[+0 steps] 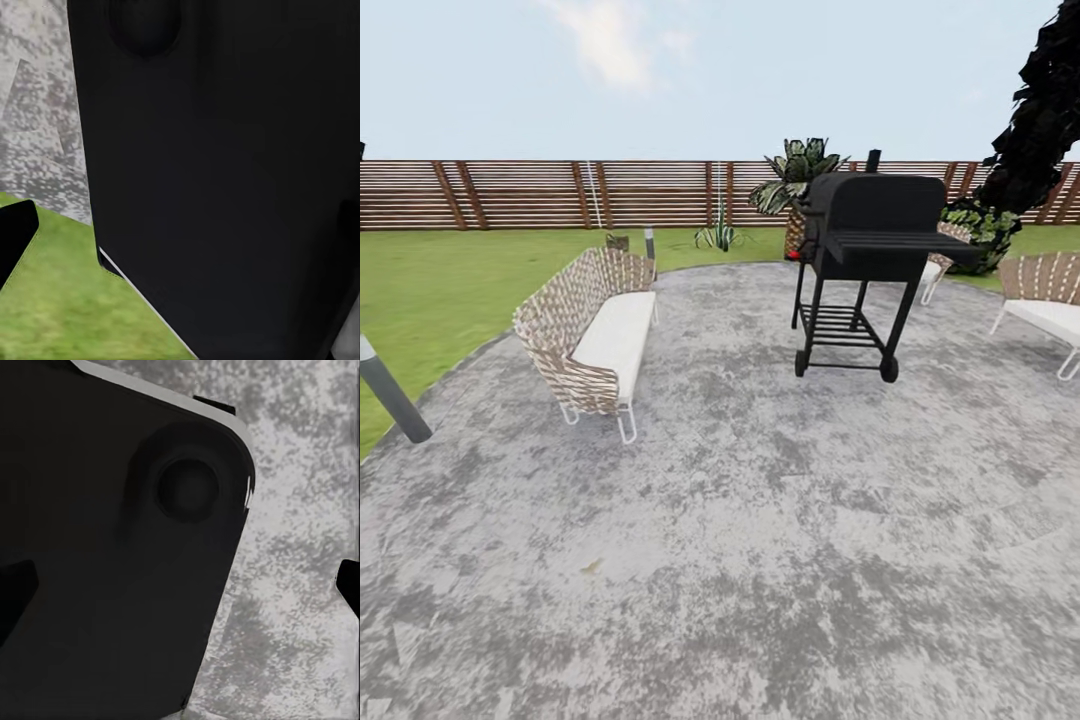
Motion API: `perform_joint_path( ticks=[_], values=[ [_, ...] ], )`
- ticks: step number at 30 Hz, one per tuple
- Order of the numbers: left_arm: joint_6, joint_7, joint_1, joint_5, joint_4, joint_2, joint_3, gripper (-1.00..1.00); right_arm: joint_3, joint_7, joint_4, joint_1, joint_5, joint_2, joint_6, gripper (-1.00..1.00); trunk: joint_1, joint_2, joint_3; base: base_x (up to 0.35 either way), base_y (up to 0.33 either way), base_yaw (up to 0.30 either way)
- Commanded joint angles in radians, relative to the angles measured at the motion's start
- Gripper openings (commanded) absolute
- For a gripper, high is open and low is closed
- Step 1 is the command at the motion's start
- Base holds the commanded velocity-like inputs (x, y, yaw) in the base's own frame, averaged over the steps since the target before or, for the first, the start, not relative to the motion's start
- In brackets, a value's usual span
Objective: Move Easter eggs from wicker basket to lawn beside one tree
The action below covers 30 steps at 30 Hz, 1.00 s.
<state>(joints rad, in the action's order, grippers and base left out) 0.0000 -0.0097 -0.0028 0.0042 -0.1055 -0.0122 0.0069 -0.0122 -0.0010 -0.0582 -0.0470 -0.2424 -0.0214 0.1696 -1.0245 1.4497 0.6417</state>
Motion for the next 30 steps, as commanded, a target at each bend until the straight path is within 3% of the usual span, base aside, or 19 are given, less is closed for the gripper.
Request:
perform_joint_path(
  ticks=[1,30],
  values=[
    [0.0,-0.001,0.0,0.0,0.0,0.0,0.001,1.0,0.0,0.0,0.0,-0.001,-0.008,0.0,0.004,1.0,-0.001,0.0,0.001,0.339,0.0,0.0],
    [0.0,-0.001,0.0,0.0,0.0,-0.002,-0.001,1.0,0.0,-0.001,0.0,-0.001,-0.012,-0.001,0.004,1.0,-0.001,0.0,0.001,0.339,0.0,0.0]
  ],
)
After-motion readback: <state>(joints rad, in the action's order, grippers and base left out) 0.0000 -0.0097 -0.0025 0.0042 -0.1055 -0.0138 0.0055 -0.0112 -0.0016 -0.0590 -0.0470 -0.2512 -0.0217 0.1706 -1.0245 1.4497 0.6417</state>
